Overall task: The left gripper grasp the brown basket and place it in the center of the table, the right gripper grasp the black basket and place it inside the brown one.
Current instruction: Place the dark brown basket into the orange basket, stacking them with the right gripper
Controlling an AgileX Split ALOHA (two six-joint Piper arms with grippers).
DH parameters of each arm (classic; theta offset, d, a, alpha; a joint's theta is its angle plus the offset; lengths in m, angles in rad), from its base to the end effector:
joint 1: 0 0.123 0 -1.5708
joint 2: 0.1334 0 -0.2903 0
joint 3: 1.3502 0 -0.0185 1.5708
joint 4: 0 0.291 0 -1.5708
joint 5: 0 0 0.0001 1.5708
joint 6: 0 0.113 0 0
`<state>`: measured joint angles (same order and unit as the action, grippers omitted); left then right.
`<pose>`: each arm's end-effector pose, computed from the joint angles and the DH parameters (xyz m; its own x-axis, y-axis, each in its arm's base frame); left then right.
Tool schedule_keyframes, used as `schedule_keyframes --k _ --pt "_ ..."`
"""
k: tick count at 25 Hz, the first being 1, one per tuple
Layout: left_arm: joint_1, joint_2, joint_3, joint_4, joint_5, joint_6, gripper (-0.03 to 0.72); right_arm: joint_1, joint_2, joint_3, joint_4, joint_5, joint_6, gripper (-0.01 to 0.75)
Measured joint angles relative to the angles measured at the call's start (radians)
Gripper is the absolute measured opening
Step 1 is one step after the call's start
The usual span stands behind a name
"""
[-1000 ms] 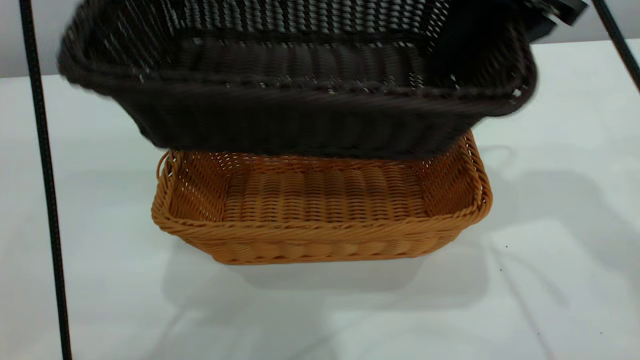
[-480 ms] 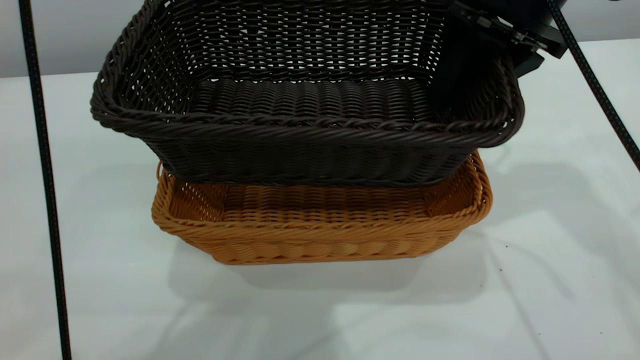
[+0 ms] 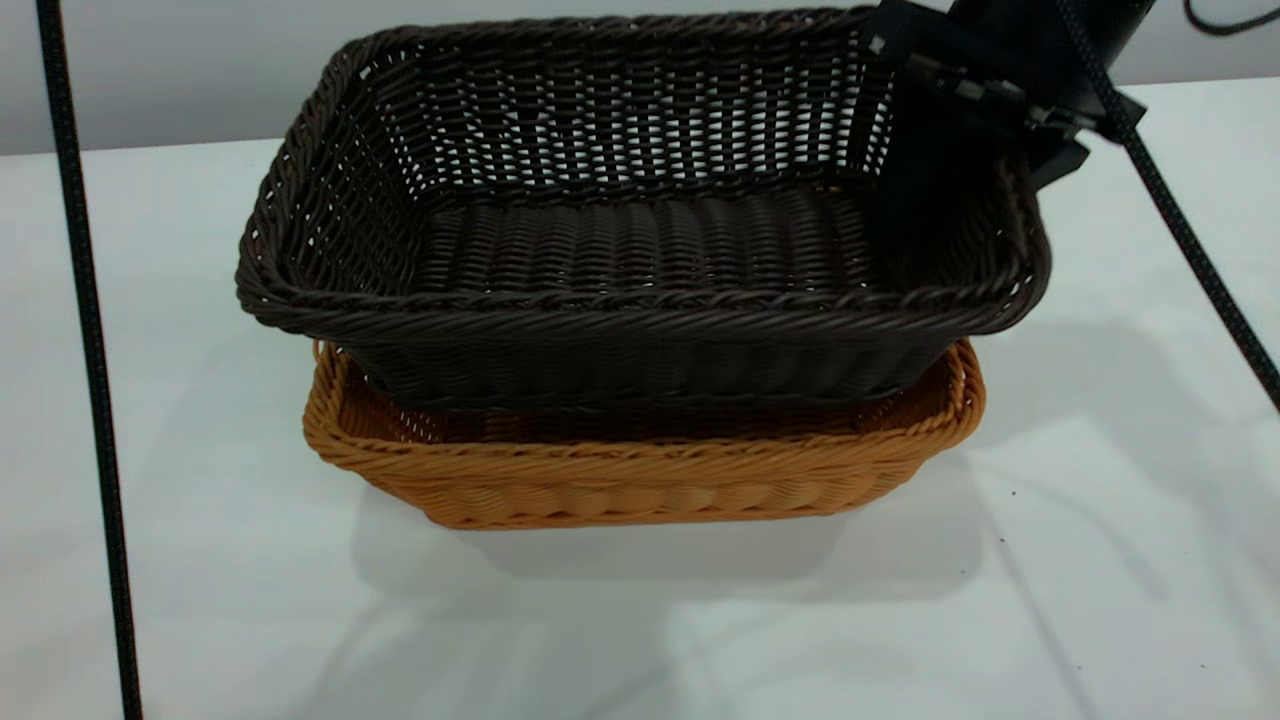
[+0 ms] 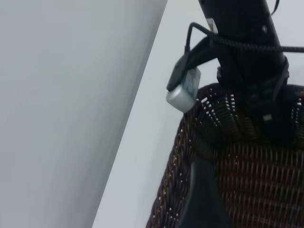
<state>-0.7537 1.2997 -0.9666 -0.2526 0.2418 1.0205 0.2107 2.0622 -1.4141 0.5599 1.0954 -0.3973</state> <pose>0.2483 -0.2423 0.3055 0.2643 0.7098 -0.6530 0.7514 0.2728 0.6008 0.4039 0.1410 0.1197 -0.9501 -0.3093 -0.0407 -0.2913 0.8329 0.4706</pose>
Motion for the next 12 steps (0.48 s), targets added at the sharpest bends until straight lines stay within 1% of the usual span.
schedule_keyframes --k 12 --pt "0.0 0.0 0.0 0.0 0.0 0.0 0.438 0.0 0.074 0.0 0.023 -0.021 -0.019 0.255"
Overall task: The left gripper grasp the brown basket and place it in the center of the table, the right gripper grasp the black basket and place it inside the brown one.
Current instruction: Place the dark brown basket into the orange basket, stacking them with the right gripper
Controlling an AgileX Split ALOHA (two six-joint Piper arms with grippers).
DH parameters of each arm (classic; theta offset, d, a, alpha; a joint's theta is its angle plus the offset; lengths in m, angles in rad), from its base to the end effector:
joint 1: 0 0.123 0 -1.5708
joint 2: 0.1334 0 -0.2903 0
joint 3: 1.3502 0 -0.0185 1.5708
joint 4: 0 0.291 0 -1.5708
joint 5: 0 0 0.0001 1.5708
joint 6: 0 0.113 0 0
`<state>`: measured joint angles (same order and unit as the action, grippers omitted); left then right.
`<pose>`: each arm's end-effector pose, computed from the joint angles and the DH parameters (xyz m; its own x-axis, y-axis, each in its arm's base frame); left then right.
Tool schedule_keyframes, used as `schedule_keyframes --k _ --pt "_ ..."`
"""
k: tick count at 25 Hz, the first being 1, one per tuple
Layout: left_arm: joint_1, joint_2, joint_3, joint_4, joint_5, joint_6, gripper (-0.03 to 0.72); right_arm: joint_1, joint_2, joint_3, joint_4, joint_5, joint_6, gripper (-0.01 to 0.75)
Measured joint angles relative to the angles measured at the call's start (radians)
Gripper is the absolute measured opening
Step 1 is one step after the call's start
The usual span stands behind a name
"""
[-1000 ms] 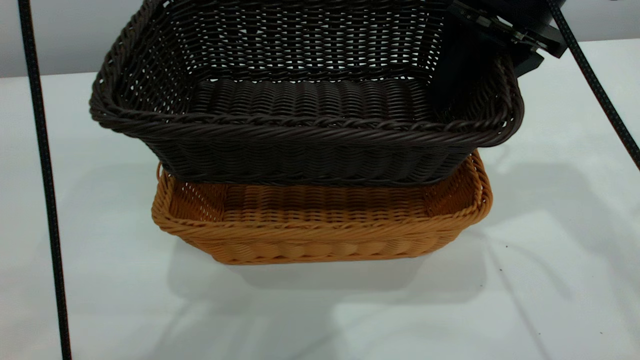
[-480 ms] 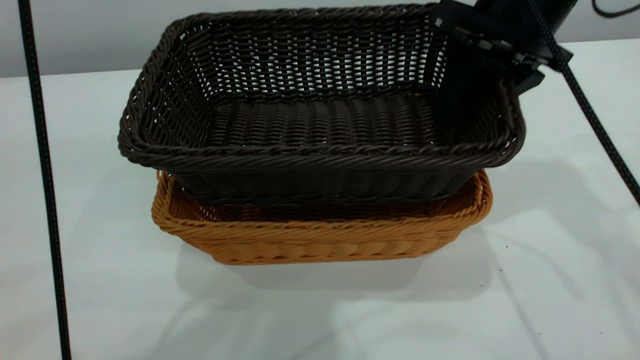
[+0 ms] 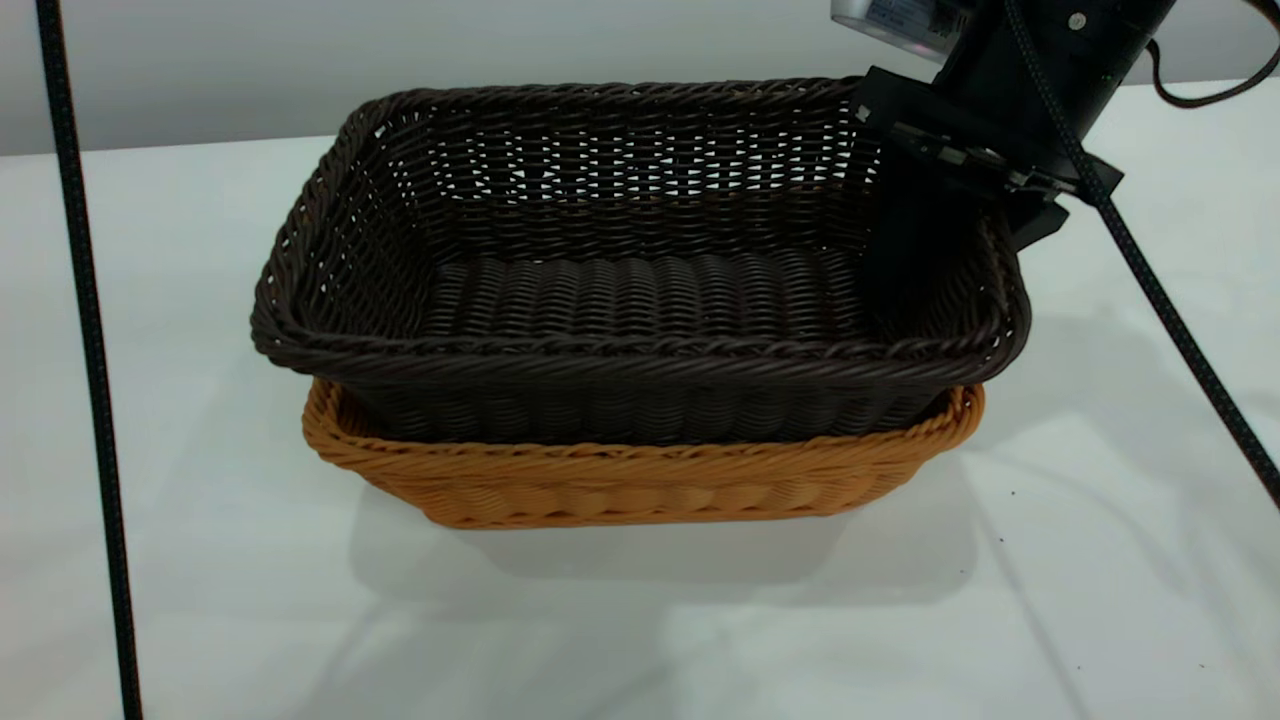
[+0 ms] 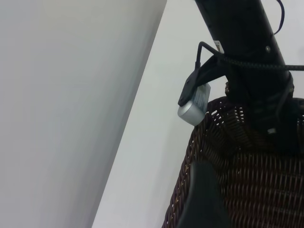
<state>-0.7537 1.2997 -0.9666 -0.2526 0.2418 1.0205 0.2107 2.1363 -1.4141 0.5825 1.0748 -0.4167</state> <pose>0.2483 -0.2423 0.3055 0.2643 0.7098 -0.6530 0.7514 0.2728 0.6008 0.4051 0.1426 0.0888 -0.9525 -0.3045 0.0052 -0.2636 0.8329 0.4866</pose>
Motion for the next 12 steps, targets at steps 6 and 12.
schedule_keyframes --k 6,12 --pt "0.0 0.0 0.0 0.0 0.0 0.0 0.438 0.001 0.005 0.0 -0.002 -0.043 -0.04 0.253" --pt "0.0 0.0 0.0 0.0 0.002 0.0 0.438 0.0 0.005 0.0 0.025 -0.039 -0.09 0.256"
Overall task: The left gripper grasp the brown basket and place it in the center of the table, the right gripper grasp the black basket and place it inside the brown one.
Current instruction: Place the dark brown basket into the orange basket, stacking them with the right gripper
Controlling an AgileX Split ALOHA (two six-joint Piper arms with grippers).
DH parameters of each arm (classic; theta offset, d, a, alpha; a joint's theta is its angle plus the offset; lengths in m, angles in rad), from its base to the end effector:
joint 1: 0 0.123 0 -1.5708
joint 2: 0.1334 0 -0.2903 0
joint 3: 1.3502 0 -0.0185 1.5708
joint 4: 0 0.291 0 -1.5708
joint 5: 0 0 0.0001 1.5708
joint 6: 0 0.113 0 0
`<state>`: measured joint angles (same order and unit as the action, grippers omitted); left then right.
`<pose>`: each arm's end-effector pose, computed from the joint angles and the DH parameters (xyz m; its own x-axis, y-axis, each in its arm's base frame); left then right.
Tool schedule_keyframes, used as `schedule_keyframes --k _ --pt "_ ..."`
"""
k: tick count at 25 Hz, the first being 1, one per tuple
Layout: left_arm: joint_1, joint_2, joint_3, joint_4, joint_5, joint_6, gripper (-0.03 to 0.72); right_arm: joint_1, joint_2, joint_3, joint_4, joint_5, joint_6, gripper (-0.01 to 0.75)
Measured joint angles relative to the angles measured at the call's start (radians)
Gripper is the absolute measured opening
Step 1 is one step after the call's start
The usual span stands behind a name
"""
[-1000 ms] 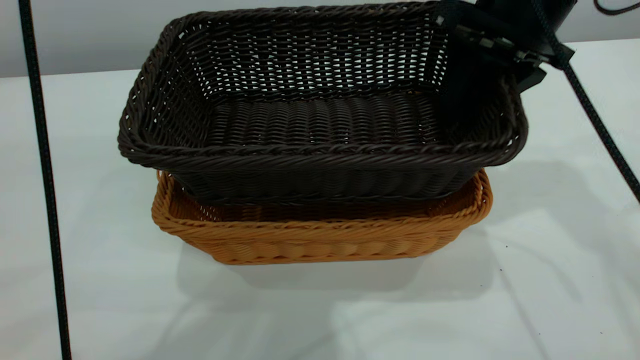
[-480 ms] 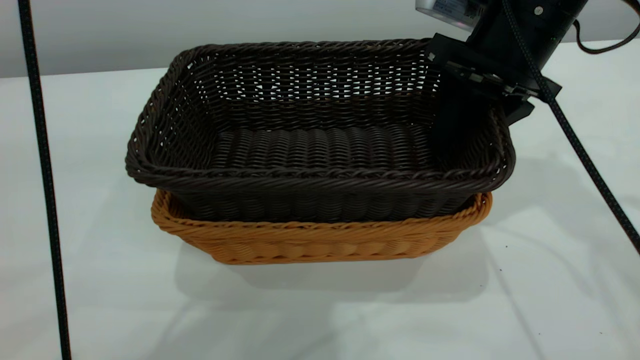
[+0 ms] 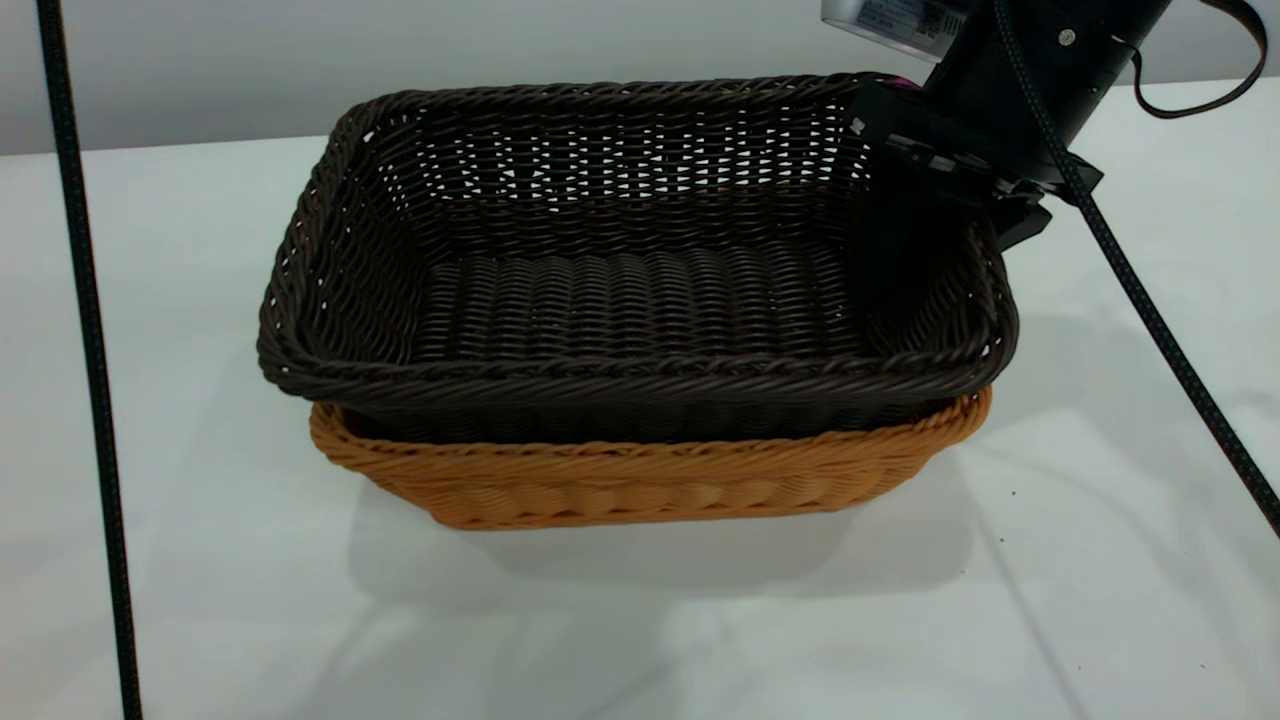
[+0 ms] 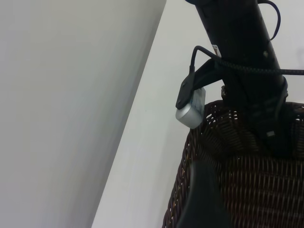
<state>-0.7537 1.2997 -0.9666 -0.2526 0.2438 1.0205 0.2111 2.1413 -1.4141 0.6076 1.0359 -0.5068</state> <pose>0.2482 -0.2423 0.3053 0.2637 0.7104 -0.6525 0.7525 0.2717 0.6000 0.4096 0.1446 0.0870 -0.9352 -0.3478 -0.0666 -0.3347 0.8069 0.4868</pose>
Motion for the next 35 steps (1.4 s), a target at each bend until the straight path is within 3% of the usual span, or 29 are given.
schedule_keyframes --k 3,8,11,26,35 --pt "0.0 0.0 0.0 0.0 -0.001 0.0 0.438 0.0 -0.001 0.0 0.014 0.016 -0.006 0.319" --pt "0.0 0.0 0.0 0.0 -0.001 0.0 0.438 0.0 -0.002 0.0 0.03 0.053 -0.006 0.487" --pt "0.0 0.0 0.0 0.001 -0.002 0.0 0.438 0.0 -0.003 0.0 0.032 0.06 -0.006 0.53" --pt "0.0 0.0 0.0 0.002 -0.003 0.0 0.438 -0.001 -0.06 0.0 -0.052 0.067 0.037 0.545" --pt "0.0 0.0 0.0 0.002 -0.003 0.0 0.437 -0.003 -0.106 -0.008 -0.226 0.014 0.14 0.545"
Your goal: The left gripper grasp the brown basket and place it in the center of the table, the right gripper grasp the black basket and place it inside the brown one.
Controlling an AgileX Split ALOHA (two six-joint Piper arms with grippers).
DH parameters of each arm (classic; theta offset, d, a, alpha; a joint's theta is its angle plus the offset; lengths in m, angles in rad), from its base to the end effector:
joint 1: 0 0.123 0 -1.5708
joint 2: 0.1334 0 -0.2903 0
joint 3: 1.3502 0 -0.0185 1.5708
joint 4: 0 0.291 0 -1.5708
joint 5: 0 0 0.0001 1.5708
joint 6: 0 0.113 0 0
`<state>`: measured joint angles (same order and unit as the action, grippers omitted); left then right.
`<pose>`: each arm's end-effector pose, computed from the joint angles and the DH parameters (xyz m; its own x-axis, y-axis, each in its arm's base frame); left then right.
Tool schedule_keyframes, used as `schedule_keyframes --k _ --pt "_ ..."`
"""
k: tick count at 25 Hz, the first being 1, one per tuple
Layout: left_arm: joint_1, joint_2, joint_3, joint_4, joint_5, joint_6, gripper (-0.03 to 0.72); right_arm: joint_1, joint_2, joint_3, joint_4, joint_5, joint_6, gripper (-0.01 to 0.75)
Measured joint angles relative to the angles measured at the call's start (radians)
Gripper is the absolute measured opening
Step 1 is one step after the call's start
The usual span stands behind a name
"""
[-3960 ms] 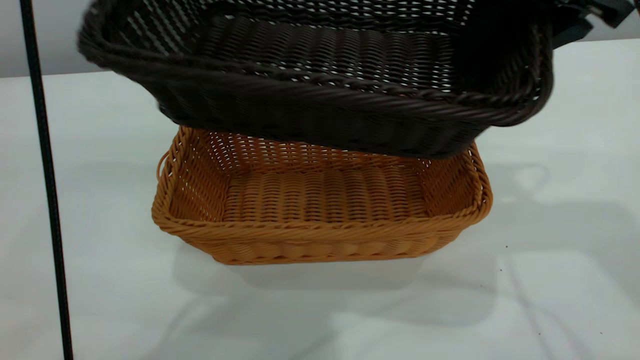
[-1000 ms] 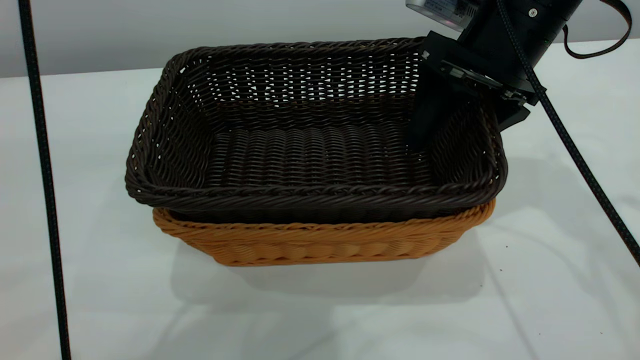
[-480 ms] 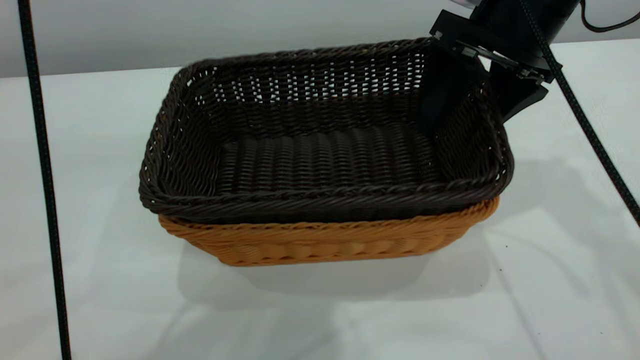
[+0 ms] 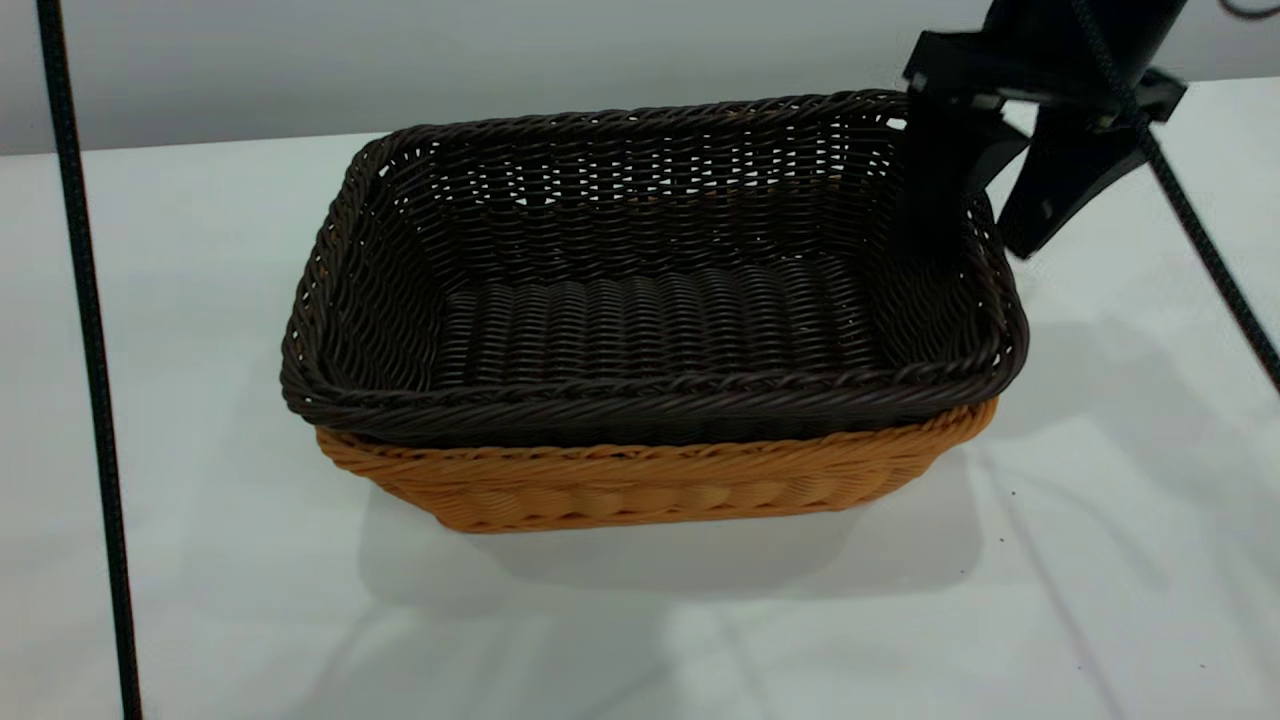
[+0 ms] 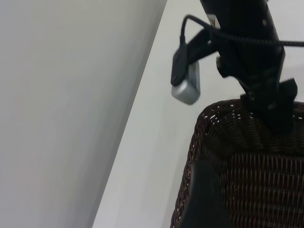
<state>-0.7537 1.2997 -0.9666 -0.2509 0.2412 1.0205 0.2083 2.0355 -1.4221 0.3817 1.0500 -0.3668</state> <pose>0.2484 -0.2423 0.3055 0.2656 0.7102 -0.6520 0.7506 0.2721 0.6022 0.4104 0.1241 0.1259 -0.9295 -0.3598 -0.0816 -0.3666 0.8759 0.3137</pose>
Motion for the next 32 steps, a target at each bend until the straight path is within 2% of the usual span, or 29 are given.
schedule_keyframes --k 8,11,14,16,19,21,27,29,32 --pt "0.0 0.0 0.0 0.0 -0.015 0.0 0.436 0.0 -0.088 -0.105 -0.066 0.078 0.052 0.542" --pt "0.0 -0.011 0.0 0.001 -0.018 0.0 0.414 0.0 -0.147 -0.112 -0.06 0.077 0.052 0.493" --pt "0.0 -0.04 0.0 -0.001 -0.026 -0.025 0.335 0.0 -0.222 -0.112 -0.04 0.03 0.052 0.372" --pt "0.0 -0.065 0.0 -0.001 -0.026 -0.066 0.246 0.0 -0.279 -0.111 -0.039 0.025 0.055 0.256" --pt "0.002 -0.111 0.001 0.014 -0.007 -0.126 0.069 0.001 -0.359 -0.109 -0.041 0.015 0.055 0.092" --pt "0.002 -0.135 0.001 0.038 -0.007 -0.136 0.022 0.002 -0.419 -0.109 -0.042 -0.03 0.039 0.025" --pt "0.002 -0.196 0.014 0.095 0.082 -0.243 0.001 0.007 -0.603 -0.07 -0.08 -0.17 0.001 0.008" --pt "0.002 -0.226 0.046 0.16 0.12 -0.309 0.0 0.029 -0.684 -0.026 -0.122 -0.224 0.001 0.008" --pt "0.002 -0.277 0.098 0.306 0.109 -0.46 0.0 0.084 -0.811 0.069 -0.208 -0.33 0.034 0.008"
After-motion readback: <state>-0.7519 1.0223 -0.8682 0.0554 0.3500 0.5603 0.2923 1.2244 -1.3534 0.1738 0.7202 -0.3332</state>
